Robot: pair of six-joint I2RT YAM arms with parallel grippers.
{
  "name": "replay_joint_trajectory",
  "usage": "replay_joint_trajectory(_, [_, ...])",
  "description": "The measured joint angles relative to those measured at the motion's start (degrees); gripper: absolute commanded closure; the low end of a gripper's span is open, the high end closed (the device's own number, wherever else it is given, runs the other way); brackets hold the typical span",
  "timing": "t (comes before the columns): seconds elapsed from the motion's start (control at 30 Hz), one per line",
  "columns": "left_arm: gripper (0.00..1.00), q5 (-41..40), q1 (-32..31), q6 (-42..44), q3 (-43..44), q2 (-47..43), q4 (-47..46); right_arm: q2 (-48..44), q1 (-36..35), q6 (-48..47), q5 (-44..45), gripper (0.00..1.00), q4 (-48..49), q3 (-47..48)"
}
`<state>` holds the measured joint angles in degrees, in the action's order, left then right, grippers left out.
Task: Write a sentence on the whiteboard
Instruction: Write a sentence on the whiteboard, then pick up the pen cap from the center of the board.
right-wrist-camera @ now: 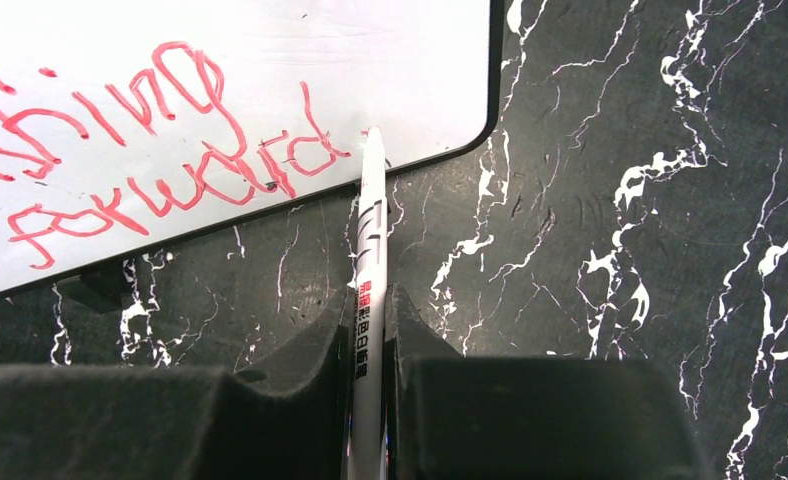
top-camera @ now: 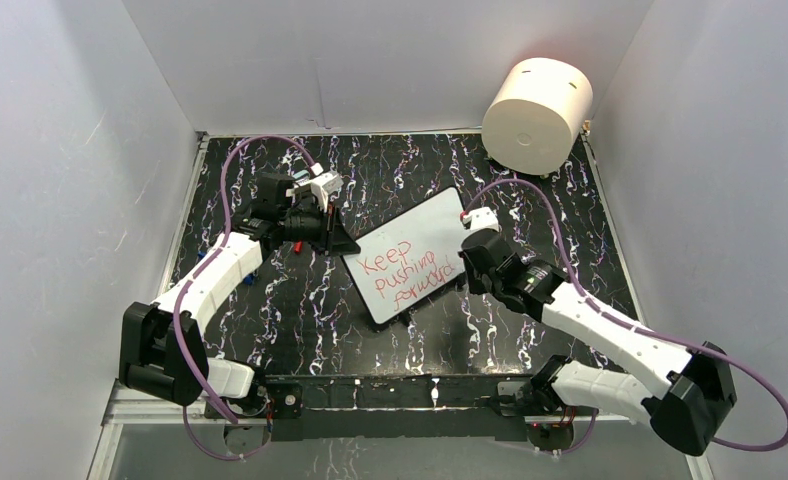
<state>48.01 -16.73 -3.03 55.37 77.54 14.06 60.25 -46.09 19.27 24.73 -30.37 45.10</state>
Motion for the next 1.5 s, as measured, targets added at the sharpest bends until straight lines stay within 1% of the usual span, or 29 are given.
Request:
replay_joint_trajectory(0.13, [0.70, -2.86, -0.22, -0.13, 0.94, -0.11, 0.94, -2.49, 0.00, 0.00, 0.24, 1.00, -1.20, 0.02])
replay_joint_trajectory(0.33, [0.51, -10.60, -0.24, -0.70, 2.43, -1.68, 2.45, -5.60, 0.00, 0.00, 0.74, 1.00, -3.17, 0.11])
replay_joint_trajectory(0.63, [0.31, -23.12, -0.20, -1.51, 8.20, -7.37, 6.43, -10.91, 0.00, -0.04, 1.99, 1.00, -5.11, 0.13])
replay_joint_trajectory(0.8, [0.29, -33.03, 0.17, -1.51, 9.18, -10.36, 7.87, -13.09, 0.00, -0.57, 2.49, 1.00, -5.68, 0.13])
replay_joint_trajectory(0.9, [0.30, -38.38, 2.03, -1.92, 9.18, -9.51, 8.92, -14.53, 0.00, -1.40, 2.75, 1.00, -5.70, 0.22])
replay_joint_trajectory(1.0, [0.32, -41.72, 4.81, -2.80, 9.18, -7.17, 9.49, -15.85, 0.00, -2.03, 3.23, 1.00, -5.68, 0.28])
replay_joint_trajectory(1.13, [0.36, -45.81, 7.19, -3.63, 9.11, -1.88, 10.05, -17.77, 0.00, -2.78, 3.50, 1.00, -5.62, 0.28])
replay_joint_trajectory(1.37, [0.42, -48.54, 7.34, -3.43, 10.05, 11.06, 11.30, -20.59, 0.00, -3.21, 3.80, 1.00, -5.55, 0.28])
replay_joint_trajectory(1.5, [0.50, -49.20, 7.34, -2.97, 11.69, 17.79, 12.76, -21.42, 0.00, -3.21, 3.89, 1.00, -5.55, 0.15])
